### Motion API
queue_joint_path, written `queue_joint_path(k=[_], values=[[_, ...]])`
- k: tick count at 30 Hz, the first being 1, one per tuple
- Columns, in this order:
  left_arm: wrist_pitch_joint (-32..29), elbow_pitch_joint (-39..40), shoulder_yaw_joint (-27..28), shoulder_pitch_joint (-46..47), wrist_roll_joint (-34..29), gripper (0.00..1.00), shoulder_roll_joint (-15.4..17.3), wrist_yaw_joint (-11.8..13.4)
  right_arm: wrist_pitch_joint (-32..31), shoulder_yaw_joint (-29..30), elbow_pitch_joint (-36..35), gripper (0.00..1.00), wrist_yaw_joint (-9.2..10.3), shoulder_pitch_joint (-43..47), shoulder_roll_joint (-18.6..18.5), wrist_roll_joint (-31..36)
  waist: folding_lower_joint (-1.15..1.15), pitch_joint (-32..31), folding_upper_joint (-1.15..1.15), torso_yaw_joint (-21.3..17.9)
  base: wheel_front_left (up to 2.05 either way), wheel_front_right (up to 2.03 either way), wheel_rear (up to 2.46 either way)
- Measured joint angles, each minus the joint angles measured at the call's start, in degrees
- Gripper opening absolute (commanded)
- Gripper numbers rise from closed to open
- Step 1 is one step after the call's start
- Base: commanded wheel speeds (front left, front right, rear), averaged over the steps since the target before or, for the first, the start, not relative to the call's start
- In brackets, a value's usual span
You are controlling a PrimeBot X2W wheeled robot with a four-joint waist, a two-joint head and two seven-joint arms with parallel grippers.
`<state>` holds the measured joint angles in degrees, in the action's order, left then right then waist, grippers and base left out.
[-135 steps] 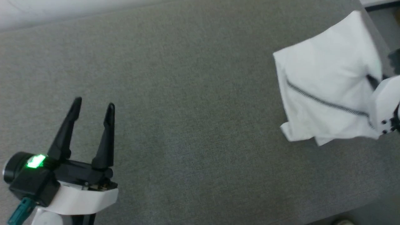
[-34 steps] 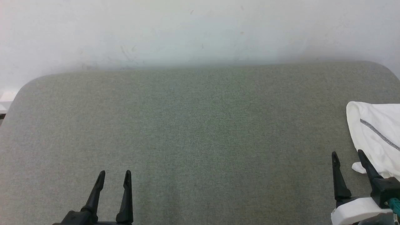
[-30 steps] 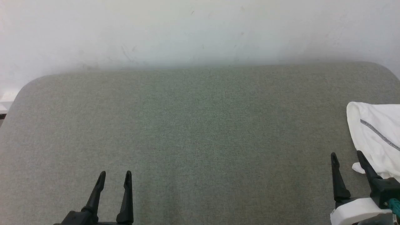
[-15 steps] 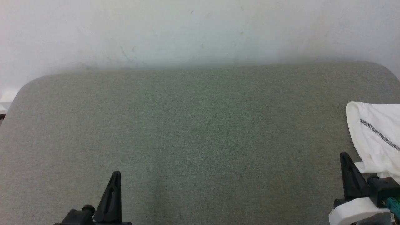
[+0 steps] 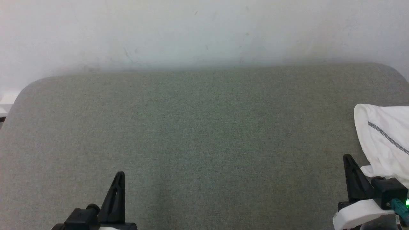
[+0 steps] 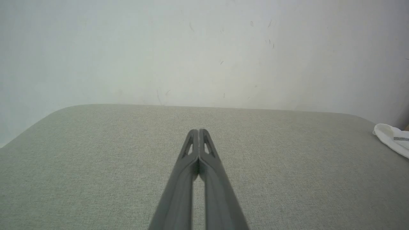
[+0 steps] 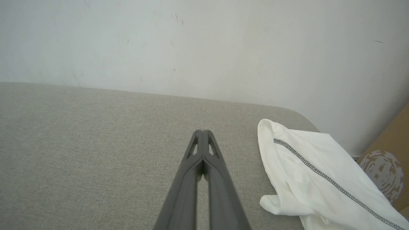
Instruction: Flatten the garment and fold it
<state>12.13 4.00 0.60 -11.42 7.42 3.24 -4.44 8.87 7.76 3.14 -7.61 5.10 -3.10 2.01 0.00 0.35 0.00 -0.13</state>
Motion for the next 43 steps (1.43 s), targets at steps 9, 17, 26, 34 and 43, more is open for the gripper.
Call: queue_joint_path(k=[9,17,26,34,43], values=[[-1.0,-0.4,0.0,0.6,-0.6,0.00,0.0,0.5,-0.8,-0.6,-0.3,0.00,0.00,-0.1,0.0,-0.1,0.00,0.0,0.00,0.0,0.00,0.00,0.00],[-1.7,-0.7,-0.1,1.4,-1.0,0.00,0.0,0.5,-1.3,-1.2,-0.5,0.00,0.00,-0.4,0.0,-0.2,0.00,-0.1,0.00,0.0,0.00,0.00,0.00],[-2.9,-1.0,-0.1,2.6,-1.6,0.00,0.0,1.0,-2.2,-1.9,-0.6,0.00,0.00,-1.0,0.0,-0.5,0.00,-0.1,0.00,0.0,0.00,0.00,0.00],[-3.9,-1.3,-0.2,2.9,-2.0,0.00,0.0,1.2,-2.8,-2.4,-0.9,0.00,0.00,-1.3,0.0,-0.6,0.00,-0.1,0.00,0.0,0.00,0.00,0.00],[-4.9,-1.6,-0.2,4.0,-2.5,0.00,0.0,1.6,-3.7,-3.1,-1.1,0.00,0.00,-1.5,0.0,-0.6,0.00,-0.1,0.00,0.1,0.00,0.00,0.00]])
